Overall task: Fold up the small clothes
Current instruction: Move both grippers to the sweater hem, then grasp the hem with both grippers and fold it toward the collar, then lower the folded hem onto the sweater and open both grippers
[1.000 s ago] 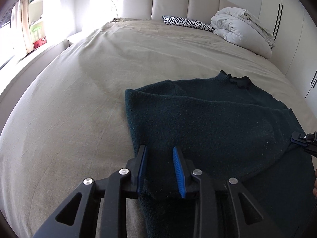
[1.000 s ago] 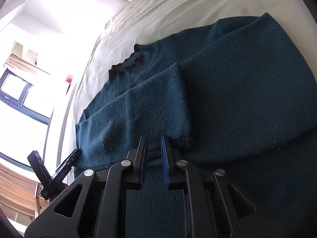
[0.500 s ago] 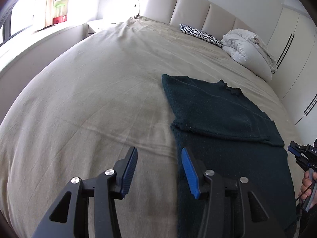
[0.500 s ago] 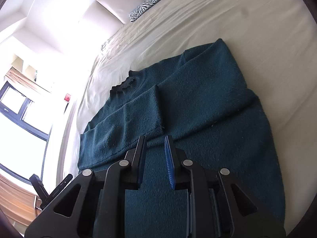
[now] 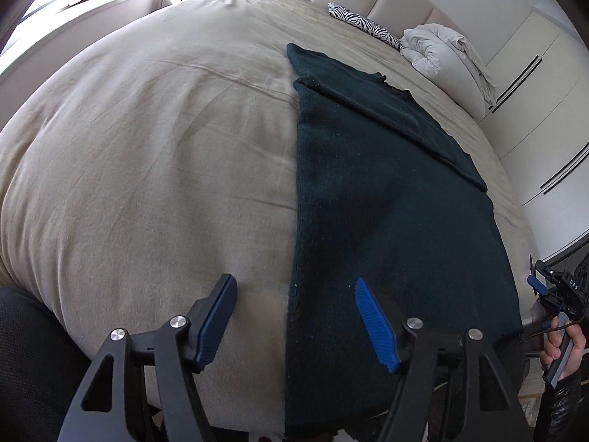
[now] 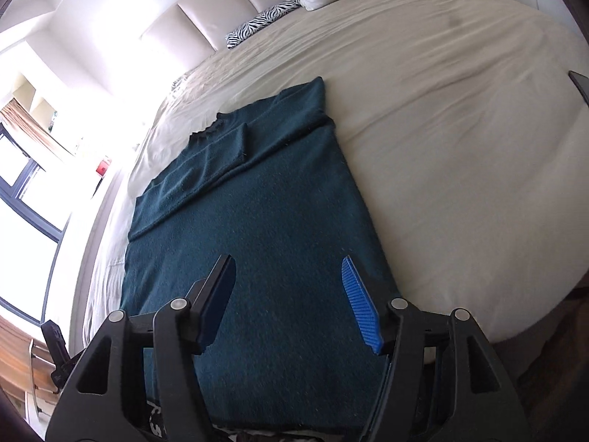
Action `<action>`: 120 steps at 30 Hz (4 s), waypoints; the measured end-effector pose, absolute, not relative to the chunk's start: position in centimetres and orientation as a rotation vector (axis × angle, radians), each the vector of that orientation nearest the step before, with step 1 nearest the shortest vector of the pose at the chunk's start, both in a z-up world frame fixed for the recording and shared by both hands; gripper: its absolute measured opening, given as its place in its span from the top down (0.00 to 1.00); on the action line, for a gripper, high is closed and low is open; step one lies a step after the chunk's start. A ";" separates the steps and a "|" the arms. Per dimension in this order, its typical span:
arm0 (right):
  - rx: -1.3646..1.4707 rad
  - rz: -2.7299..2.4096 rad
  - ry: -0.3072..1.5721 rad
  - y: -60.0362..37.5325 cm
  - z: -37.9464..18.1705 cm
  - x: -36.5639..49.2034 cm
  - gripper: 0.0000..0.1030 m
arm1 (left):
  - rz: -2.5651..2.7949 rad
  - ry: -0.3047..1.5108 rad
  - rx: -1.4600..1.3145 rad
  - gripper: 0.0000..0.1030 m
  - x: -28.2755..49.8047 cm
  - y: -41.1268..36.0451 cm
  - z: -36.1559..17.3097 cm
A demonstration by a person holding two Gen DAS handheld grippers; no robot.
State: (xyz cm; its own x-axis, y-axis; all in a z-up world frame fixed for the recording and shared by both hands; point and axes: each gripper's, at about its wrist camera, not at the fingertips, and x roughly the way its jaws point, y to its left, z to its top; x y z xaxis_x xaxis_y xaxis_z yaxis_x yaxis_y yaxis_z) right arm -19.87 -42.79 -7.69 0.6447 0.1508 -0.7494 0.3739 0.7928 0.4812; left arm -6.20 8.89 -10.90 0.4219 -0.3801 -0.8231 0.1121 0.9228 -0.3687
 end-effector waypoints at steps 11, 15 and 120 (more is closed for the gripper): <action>0.794 -0.148 1.106 -45.8 -12.2 -27.7 0.43 | -0.396 1.219 -0.349 0.31 -8.9 9.4 -11.4; 0.854 -0.105 1.091 -46.5 -12.4 -28.9 0.43 | -0.418 1.260 -0.412 0.30 -9.6 10.3 -11.9; 0.902 -0.313 0.792 -56.9 -15.3 20.1 0.78 | -0.356 0.964 -0.807 0.44 31.6 6.6 -11.3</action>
State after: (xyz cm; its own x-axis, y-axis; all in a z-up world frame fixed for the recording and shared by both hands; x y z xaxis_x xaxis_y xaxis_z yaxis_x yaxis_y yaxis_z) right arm 20.10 -56.93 -15.28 0.6817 0.0748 -0.7278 0.5523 0.5998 0.5789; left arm 31.65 6.58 -11.33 0.5432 -0.5992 -0.5881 -0.0737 0.6637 -0.7443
